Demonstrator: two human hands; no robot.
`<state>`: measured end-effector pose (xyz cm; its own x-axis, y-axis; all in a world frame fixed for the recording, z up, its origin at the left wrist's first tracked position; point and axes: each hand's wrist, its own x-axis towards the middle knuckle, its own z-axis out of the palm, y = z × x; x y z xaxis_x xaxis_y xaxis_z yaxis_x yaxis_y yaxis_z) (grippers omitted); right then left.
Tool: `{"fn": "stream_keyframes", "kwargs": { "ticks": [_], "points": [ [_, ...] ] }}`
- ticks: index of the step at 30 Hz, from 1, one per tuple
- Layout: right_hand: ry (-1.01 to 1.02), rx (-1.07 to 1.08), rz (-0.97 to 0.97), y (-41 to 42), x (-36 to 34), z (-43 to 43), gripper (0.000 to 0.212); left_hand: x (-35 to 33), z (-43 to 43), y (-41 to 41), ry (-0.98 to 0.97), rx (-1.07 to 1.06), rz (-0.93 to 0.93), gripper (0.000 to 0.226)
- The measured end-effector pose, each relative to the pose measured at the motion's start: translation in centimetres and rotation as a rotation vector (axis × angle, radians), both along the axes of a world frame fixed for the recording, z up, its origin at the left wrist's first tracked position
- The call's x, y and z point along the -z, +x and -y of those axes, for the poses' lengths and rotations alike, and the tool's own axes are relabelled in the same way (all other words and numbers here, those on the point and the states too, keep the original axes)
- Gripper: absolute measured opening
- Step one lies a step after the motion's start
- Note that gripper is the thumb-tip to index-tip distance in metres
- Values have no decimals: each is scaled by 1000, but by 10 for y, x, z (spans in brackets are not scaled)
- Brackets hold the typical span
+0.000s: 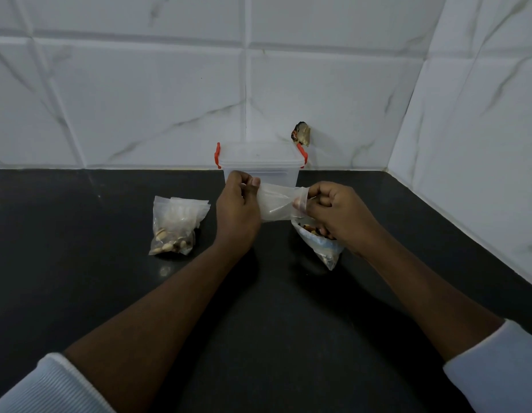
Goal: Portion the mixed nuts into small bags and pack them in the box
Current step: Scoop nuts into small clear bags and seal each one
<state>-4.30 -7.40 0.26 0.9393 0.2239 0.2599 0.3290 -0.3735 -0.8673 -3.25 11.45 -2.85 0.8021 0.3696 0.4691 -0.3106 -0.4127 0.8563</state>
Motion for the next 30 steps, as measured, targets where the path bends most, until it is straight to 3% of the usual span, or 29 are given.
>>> {"fn": "stream_keyframes", "kwargs": {
  "ticks": [4, 7, 10, 12, 15, 17, 20, 23, 25, 27, 30],
  "points": [
    [-22, 79, 36, 5, 2, 2, 14, 1, -3, -6, 63, -21, 96, 21],
    [-30, 114, 73, 9, 3, 6, 17, -5, -7, -15, 433, 81, 215, 52],
    [5, 58, 83, 5, 4, 3, 13, -5, 3, -20, 850, 214, 116, 84],
    [-4, 6, 99, 2, 6, -1, 9, -3, 11, -19, 951, 213, 71, 86],
    [-6, -75, 81, -1, 6, -7, 9, -4, 17, -18, 887, 160, 62, 65],
    [96, -111, -33, -2, 1, -5, 2, -7, 18, -17, 769, 132, 18, 46],
    [157, -31, -8, 5, -12, 14, 4, -9, 17, -18, 569, 94, -41, 43],
    [-313, 154, 259, 23, -18, 48, 11, -9, 12, -19, 360, 132, -111, 51],
    [-607, 126, 215, 34, -15, 67, 22, -7, 11, -18, 265, 178, -143, 48],
    [-752, 104, 108, 41, -10, 77, 27, -5, 12, -16, 276, 174, -185, 38],
    [-795, 111, 86, 45, -4, 78, 20, -5, 19, -19, 371, 119, -304, 39]
  ]
}}
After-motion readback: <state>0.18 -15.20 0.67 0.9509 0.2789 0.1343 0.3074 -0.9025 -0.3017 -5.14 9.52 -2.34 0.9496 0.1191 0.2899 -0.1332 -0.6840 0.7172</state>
